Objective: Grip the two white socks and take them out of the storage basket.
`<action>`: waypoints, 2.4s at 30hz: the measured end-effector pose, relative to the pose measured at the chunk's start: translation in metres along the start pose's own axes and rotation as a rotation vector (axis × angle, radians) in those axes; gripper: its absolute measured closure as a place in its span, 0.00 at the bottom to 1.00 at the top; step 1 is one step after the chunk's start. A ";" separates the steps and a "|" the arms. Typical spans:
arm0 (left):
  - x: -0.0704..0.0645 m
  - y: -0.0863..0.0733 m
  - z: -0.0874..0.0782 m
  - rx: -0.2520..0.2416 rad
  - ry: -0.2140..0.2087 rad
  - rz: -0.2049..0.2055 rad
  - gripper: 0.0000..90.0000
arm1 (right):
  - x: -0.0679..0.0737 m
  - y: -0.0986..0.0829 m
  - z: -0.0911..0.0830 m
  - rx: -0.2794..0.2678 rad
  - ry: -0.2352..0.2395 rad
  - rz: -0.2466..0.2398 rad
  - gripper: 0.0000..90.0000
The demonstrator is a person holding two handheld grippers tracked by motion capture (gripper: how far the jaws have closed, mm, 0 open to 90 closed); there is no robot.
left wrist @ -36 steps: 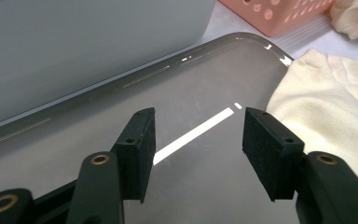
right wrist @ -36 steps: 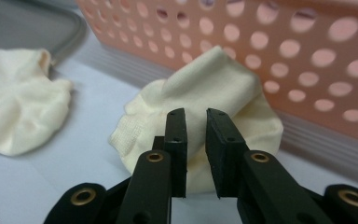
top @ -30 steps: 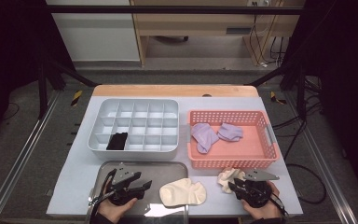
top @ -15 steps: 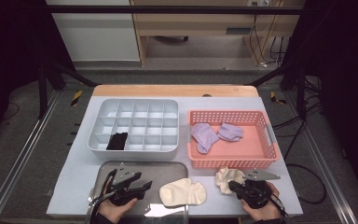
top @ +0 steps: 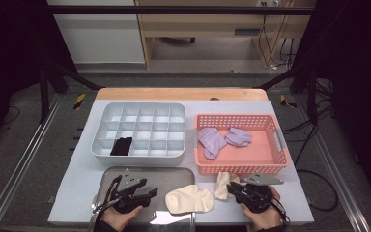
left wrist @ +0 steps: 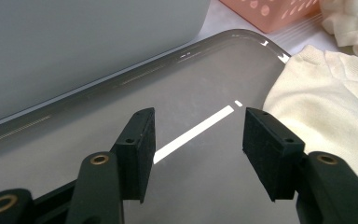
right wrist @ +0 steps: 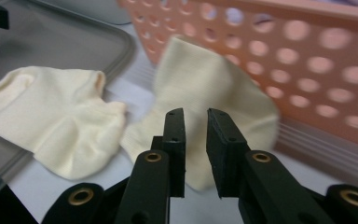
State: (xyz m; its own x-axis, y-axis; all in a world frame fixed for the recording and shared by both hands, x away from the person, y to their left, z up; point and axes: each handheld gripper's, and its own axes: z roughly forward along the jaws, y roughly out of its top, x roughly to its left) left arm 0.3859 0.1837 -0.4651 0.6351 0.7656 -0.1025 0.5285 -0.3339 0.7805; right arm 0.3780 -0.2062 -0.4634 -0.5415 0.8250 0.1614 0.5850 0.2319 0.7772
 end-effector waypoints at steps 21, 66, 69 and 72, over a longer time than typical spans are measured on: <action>-0.002 0.000 0.001 0.011 0.002 0.005 0.49 | 0.001 -0.009 0.000 0.137 -0.053 -0.041 1.00; -0.004 0.000 0.004 0.019 0.000 0.019 0.48 | -0.007 0.012 0.028 0.133 0.018 -0.064 1.00; -0.004 0.000 0.004 0.020 0.002 0.017 0.48 | -0.006 0.013 0.026 0.133 0.010 -0.068 1.00; -0.004 0.000 0.004 0.018 0.001 0.018 0.48 | -0.007 0.014 0.022 0.108 0.005 -0.076 1.00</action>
State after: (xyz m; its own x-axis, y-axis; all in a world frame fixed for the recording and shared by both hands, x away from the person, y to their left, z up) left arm 0.3853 0.1785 -0.4672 0.6442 0.7597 -0.0880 0.5271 -0.3577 0.7708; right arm 0.4034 -0.1969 -0.4668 -0.5895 0.8004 0.1084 0.6037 0.3475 0.7175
